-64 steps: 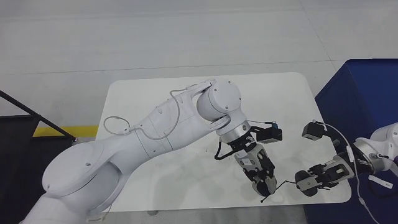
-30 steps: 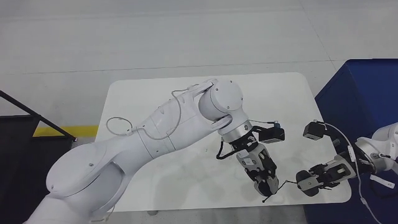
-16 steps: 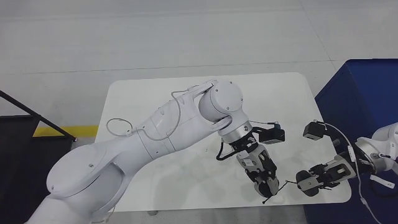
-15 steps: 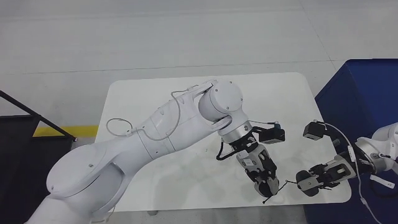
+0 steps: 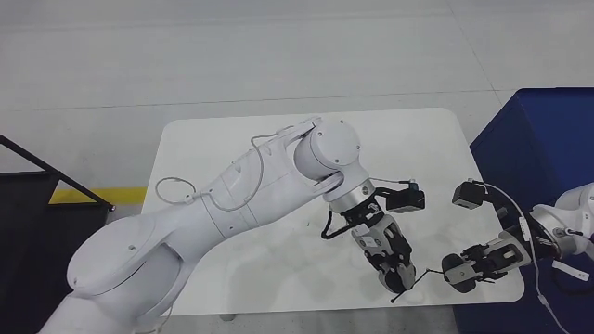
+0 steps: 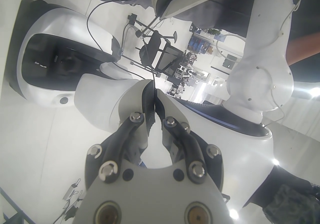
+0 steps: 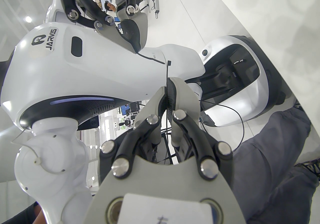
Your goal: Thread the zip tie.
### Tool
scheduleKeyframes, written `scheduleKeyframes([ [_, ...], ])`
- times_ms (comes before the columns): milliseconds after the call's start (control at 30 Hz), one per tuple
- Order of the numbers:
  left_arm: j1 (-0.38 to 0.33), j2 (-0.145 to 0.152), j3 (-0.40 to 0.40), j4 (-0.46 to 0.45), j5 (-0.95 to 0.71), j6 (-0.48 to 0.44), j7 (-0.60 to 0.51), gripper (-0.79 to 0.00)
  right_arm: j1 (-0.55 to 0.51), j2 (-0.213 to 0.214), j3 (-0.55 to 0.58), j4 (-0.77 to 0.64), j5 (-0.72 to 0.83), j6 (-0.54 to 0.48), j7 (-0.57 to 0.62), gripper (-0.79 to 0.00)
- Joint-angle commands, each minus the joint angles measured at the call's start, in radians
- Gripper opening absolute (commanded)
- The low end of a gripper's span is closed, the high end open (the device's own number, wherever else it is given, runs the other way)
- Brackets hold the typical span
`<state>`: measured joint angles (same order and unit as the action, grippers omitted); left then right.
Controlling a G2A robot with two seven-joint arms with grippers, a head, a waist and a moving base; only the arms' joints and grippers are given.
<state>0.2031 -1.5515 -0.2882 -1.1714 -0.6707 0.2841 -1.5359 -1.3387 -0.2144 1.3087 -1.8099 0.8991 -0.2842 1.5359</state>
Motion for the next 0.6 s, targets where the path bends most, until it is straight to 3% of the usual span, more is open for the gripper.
scheduleKeyframes([
  [0,0.002,0.001,0.000,0.000,0.002,0.000,0.000,-0.785,0.000,0.000,0.000,0.000,0.000,0.000,0.000,-0.785],
  [567,-0.011,-0.012,0.013,0.023,-0.015,0.000,0.000,-0.785,0.000,0.000,0.000,0.000,0.000,0.000,0.000,-0.785],
])
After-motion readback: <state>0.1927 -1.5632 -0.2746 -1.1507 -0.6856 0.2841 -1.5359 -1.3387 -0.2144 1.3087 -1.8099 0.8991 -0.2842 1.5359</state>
